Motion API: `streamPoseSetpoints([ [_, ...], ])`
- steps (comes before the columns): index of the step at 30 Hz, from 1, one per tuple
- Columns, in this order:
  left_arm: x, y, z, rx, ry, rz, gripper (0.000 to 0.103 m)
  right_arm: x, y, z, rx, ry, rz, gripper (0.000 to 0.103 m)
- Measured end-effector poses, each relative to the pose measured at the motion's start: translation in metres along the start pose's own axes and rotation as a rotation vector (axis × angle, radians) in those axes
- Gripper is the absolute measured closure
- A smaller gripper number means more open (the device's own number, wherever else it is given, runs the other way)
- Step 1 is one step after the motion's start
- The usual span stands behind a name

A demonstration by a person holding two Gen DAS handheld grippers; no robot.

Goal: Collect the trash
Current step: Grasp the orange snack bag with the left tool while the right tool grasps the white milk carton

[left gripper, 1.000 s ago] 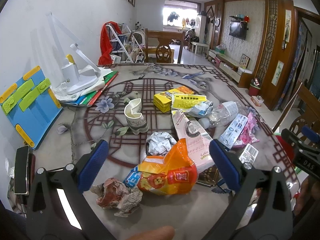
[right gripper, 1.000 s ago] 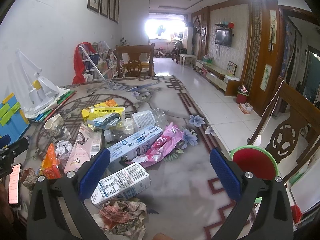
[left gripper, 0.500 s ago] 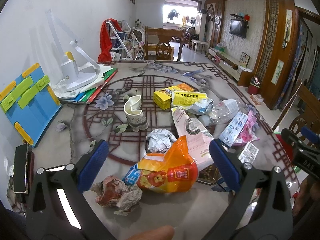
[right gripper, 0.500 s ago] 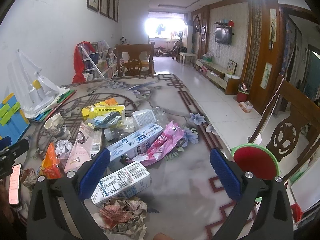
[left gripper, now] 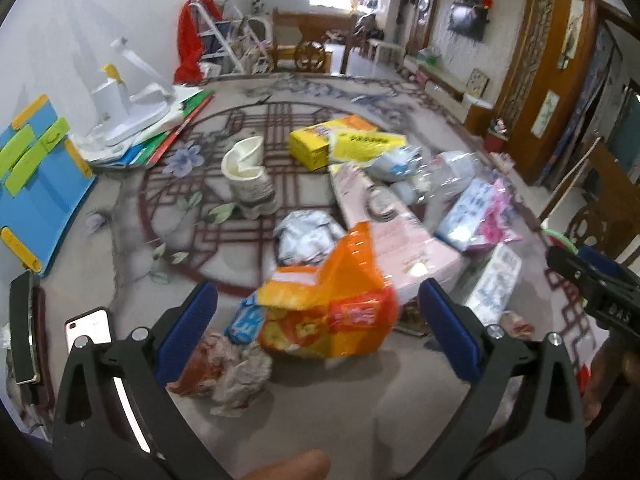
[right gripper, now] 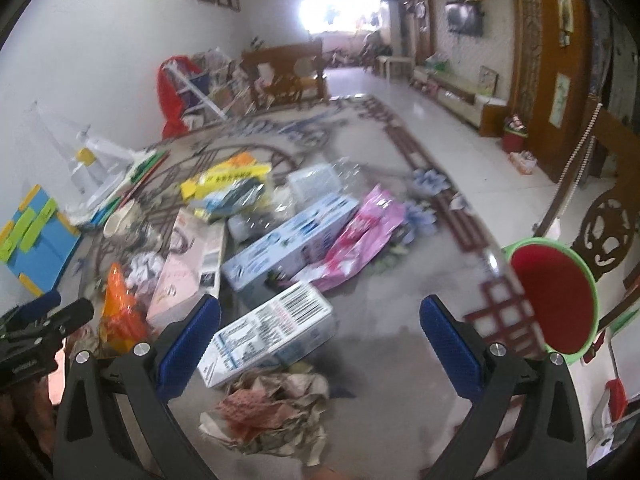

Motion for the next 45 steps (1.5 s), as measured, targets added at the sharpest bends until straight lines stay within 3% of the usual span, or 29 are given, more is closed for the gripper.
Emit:
streamPoseSetpoints([
  [3,0.014,-0.001,0.009,0.041,0.026,-0.038,0.004,0.005,-0.006,0.014,0.072,0.031,0.017,0.007],
  [7,0.018,-0.003,0.025,0.119,-0.05,-0.056,0.004,0.009,-0.012,0.026,0.14,0.048,0.045,0.007],
  [12,0.0,-0.003,0.032,0.141,-0.119,-0.03,0.004,0.012,-0.01,0.039,0.195,0.074,0.087,0.007],
  [21,-0.019,-0.01,0.052,0.183,-0.08,0.103,0.004,0.012,-0.021,0.068,0.319,0.1,0.182,0.009],
  [34,-0.024,-0.017,0.069,0.212,-0.04,0.154,0.008,0.023,-0.027,0.084,0.347,0.105,0.148,0.021],
  [39,-0.034,-0.019,0.065,0.201,-0.054,0.221,0.017,0.028,-0.024,0.079,0.338,0.139,0.135,0.043],
  [42,-0.032,-0.018,0.06,0.19,-0.071,0.203,0.022,0.028,-0.023,0.076,0.339,0.152,0.14,0.049],
  [45,-0.029,-0.014,0.051,0.163,-0.088,0.179,0.039,0.024,-0.023,0.071,0.34,0.16,0.149,0.054],
])
Point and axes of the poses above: each gripper's, at about its wrist camera, not at the fingertips, and z roughly the way its jaws point, x to its left, y to its top, the point moved 2 cm from there along z, roughly the way its jaws point, and after that the axes turned 11 degrees about -x, right-handed, at the moved point
